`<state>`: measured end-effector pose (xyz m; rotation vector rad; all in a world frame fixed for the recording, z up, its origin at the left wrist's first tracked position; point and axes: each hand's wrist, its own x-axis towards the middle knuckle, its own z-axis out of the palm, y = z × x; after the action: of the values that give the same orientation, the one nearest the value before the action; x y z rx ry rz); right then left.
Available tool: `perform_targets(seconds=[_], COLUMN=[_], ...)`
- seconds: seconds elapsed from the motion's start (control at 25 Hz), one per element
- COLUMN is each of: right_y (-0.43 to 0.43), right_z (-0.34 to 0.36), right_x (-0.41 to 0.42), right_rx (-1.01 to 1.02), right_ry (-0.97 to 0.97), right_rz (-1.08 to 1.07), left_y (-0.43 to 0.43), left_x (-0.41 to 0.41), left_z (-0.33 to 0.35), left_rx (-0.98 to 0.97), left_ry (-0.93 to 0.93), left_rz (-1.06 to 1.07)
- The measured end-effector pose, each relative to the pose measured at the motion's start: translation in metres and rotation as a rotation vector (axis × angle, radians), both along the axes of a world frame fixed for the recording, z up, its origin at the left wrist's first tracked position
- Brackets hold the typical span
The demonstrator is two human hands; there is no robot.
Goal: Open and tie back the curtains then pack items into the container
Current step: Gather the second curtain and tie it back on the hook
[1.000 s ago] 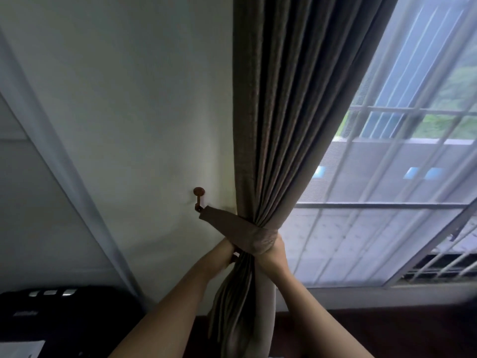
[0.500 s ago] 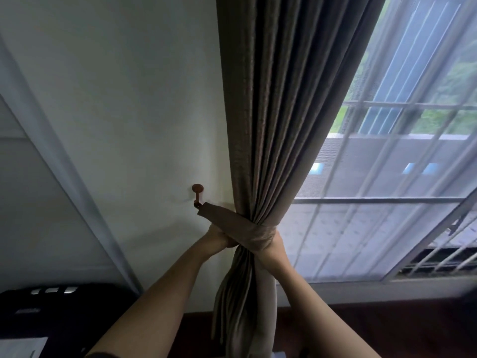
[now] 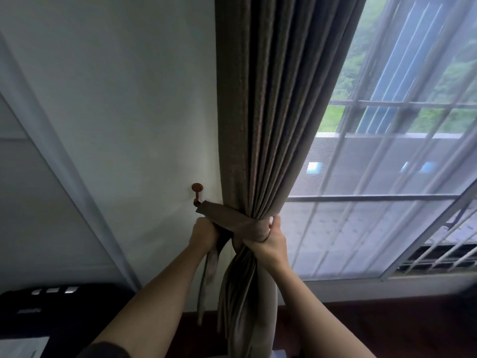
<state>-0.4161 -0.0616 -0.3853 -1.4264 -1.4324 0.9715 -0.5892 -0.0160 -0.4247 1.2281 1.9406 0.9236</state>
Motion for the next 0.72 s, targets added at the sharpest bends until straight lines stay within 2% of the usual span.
perform_targets(seconds=[0.08, 0.24, 0.36, 0.44, 0.56, 0.72], right_y=[-0.003, -0.007, -0.01, -0.011, -0.012, -0.014], right_z=[-0.002, -0.009, -0.008, -0.008, -0.009, -0.012], right_x=[-0.003, -0.006, -0.007, -0.006, -0.002, -0.003], right_rx=[0.015, 0.065, 0.059, 0.076, 0.108, 0.134], right_ry=[-0.027, -0.127, -0.148, -0.159, -0.177, -0.173], right_rz=[-0.011, 0.007, 0.033, 0.015, 0.001, 0.02], left_y=[0.0, -0.007, -0.018, -0.029, -0.056, -0.086], left_x=[-0.003, 0.0, 0.001, 0.004, 0.001, 0.011], left_z=[0.002, 0.006, 0.019, 0.024, 0.021, 0.03], left_rx=[-0.022, -0.044, -0.077, -0.05, 0.088, 0.169], left_ry=[0.097, 0.446, 0.424, 0.457, 0.443, 0.421], left_rz=[0.022, -0.028, 0.044, -0.055, -0.187, -0.113])
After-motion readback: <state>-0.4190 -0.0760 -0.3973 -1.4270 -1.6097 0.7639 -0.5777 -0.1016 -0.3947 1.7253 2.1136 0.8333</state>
